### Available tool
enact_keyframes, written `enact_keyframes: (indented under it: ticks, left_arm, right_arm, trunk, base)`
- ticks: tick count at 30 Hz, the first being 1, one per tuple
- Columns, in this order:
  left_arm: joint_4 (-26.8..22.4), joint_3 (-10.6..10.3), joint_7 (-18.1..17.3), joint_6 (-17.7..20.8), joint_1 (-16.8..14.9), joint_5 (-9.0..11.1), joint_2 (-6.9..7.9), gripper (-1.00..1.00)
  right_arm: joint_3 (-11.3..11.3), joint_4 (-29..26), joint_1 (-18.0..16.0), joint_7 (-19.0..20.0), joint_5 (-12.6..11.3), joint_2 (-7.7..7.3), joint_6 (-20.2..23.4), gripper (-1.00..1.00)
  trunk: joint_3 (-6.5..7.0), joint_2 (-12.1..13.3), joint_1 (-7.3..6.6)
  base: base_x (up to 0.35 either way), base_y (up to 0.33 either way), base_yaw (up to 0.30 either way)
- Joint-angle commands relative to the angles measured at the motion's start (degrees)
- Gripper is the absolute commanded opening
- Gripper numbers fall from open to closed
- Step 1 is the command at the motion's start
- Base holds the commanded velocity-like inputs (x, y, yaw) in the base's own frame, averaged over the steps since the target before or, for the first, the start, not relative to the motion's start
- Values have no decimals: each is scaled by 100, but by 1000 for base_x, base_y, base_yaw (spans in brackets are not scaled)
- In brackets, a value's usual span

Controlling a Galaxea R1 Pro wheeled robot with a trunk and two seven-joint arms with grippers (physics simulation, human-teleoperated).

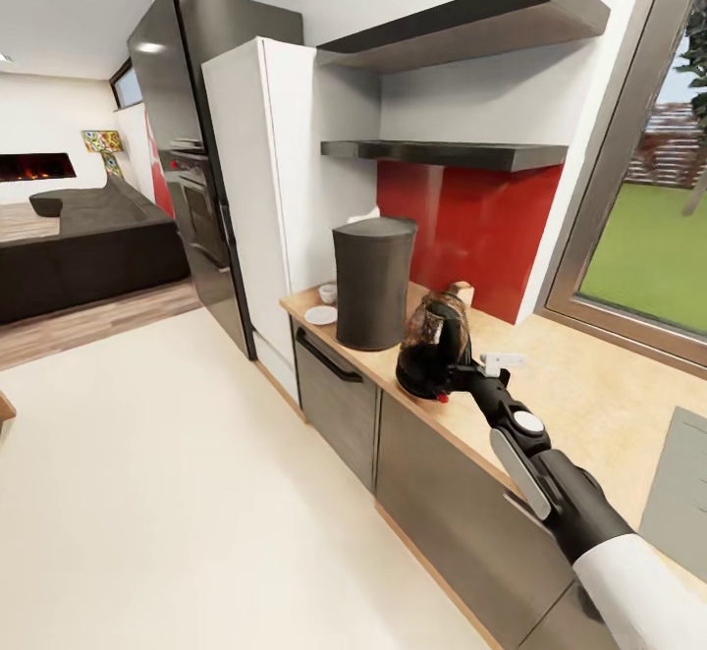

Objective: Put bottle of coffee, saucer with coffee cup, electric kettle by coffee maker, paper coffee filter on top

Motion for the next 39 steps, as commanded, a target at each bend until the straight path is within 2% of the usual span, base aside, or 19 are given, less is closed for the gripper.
enact_keyframes:
  ticks: [1, 6, 14, 39]
  left_arm:
    - [7, 49, -2, -22, -6, -60, -1, 100]
    - [7, 53, -2, -22, -6, -56, -2, 100]
    - [7, 55, -2, -22, -6, -58, 4, 100]
    - [7, 57, -2, -22, -6, -63, 5, 100]
  right_arm:
    - [22, 14, -9, -53, -21, -6, 19, -100]
    - [22, 232, -9, -53, -21, -2, -92, -100]
    - [22, 581, -9, -41, -22, 4, -369, -100]
    - [22, 662, -9, -36, -29, 4, -375, -100]
  trunk:
    - [-12, -13, 6]
    - [-12, -13, 6]
    - [-12, -13, 6]
    - [-12, -13, 6]
  base:
    - [290, 123, 0]
    - [212, 59, 0]
    - [28, 4, 0]
    - [92, 8, 0]
